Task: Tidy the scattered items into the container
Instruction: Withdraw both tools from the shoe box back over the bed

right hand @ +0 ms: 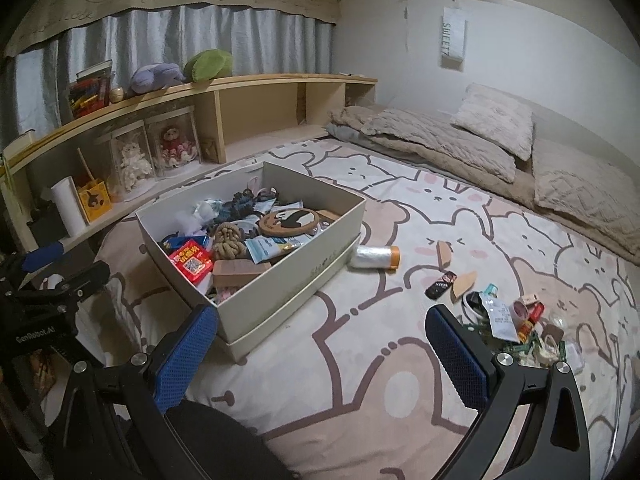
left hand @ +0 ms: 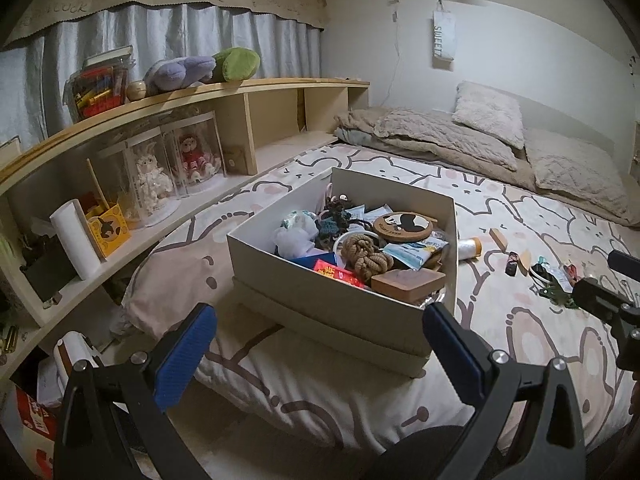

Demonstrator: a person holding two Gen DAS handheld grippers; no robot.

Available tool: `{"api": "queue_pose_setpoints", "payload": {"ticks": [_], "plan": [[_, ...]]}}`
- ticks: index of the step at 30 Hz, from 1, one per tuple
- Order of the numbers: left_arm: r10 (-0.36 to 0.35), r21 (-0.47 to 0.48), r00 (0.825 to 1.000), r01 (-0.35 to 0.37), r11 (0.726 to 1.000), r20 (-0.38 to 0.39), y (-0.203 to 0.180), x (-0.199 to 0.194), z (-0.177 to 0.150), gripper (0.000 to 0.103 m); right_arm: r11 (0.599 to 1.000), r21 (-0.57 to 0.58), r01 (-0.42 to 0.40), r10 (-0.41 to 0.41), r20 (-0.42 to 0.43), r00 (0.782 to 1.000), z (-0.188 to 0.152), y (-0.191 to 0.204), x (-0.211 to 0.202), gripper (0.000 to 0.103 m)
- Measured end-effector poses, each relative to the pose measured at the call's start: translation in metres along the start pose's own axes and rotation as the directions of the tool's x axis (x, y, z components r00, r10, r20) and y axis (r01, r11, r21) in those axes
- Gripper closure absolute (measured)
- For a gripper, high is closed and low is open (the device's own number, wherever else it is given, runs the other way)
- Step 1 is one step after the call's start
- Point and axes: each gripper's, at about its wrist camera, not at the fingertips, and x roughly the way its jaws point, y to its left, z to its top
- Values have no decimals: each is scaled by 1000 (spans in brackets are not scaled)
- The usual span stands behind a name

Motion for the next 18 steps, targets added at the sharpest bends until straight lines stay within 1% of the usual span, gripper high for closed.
{"api": "queue_pose_setpoints", "payload": {"ticks": [7,12,18], "plan": [[-8,1,1000,8,1000,13,2,-8,-4,0,999,9,39,-39,-6,999,-13,-4,-9,0],[-11,-2,1000,11,1000,29,1,-13,-6,0,999,26,47,-46,-5,999,-19,-9,-15,0],[-22,-7,999,22,1000,28,0,-16,-7,0,998,43,48,-48,-6,999,-22,-12,-16,0]]}}
